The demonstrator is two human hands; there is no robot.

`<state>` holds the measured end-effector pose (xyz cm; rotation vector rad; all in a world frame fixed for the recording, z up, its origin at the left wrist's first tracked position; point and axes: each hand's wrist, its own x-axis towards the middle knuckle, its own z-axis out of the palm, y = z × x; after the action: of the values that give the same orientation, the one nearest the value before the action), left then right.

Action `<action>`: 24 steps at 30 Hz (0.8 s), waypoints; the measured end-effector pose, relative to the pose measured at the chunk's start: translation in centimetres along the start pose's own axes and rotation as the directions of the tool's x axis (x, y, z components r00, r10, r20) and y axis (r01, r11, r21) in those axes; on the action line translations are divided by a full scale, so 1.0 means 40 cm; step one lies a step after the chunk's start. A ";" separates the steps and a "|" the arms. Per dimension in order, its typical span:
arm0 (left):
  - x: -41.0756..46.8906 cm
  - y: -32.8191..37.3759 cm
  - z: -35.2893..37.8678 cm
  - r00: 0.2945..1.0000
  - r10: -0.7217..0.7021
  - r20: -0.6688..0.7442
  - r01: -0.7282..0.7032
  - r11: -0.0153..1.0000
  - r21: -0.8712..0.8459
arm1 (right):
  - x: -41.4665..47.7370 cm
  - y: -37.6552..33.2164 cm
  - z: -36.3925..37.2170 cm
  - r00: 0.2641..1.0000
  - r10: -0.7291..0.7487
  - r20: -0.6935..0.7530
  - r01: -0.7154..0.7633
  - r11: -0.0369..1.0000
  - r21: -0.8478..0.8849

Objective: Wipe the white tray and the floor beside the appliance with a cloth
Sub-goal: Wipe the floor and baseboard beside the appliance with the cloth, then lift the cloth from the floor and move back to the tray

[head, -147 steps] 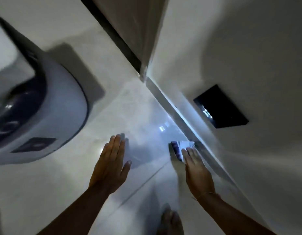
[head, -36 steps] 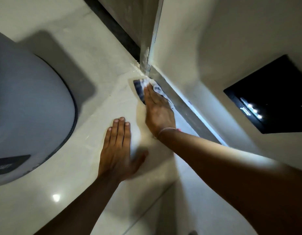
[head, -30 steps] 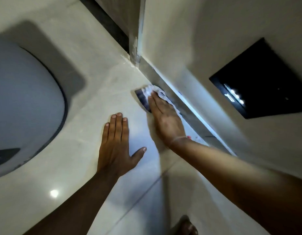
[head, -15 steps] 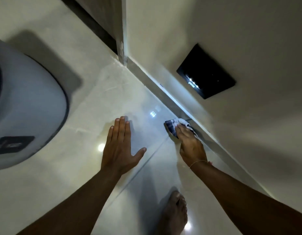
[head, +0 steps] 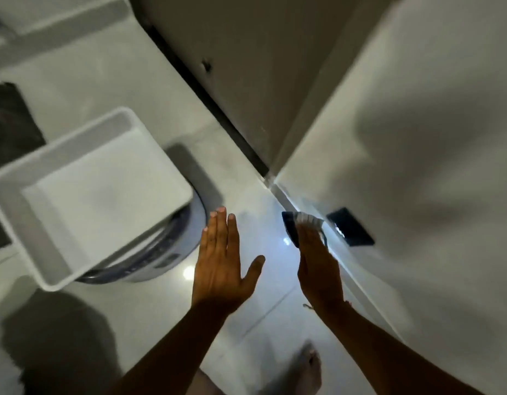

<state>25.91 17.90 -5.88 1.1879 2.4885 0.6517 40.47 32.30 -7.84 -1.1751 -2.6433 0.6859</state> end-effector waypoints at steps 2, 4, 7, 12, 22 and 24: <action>0.011 -0.037 -0.103 0.997 -0.044 -0.066 0.043 0.999 -0.018 | 0.045 -0.108 -0.013 0.996 -0.091 -0.004 0.091 0.996 0.010; 0.023 -0.099 -0.204 0.983 -0.122 -0.137 0.119 0.992 -0.032 | 0.101 -0.233 -0.016 0.986 -0.164 0.002 0.164 0.986 0.035; 0.031 -0.206 -0.327 0.956 -0.190 -0.223 0.192 0.981 -0.012 | 0.173 -0.417 0.000 0.958 -0.285 -0.021 0.285 0.947 0.148; 0.025 -0.422 -0.434 0.925 -0.279 -0.257 0.318 0.940 0.123 | 0.269 -0.674 0.138 0.904 -0.427 0.033 0.418 0.896 0.150; -0.030 -0.601 -0.404 0.877 -0.385 -0.287 0.456 0.856 0.245 | 0.272 -0.862 0.438 0.829 -0.457 0.323 0.458 0.886 0.080; -0.049 -0.606 -0.394 0.874 -0.402 -0.273 0.468 0.848 0.247 | 0.252 -0.843 0.464 0.808 -0.446 0.385 0.469 0.882 0.037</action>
<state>4.19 -1.28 -4.97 0.6056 2.9831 0.2810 5.29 13.69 -8.53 -0.3849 -3.1142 0.8052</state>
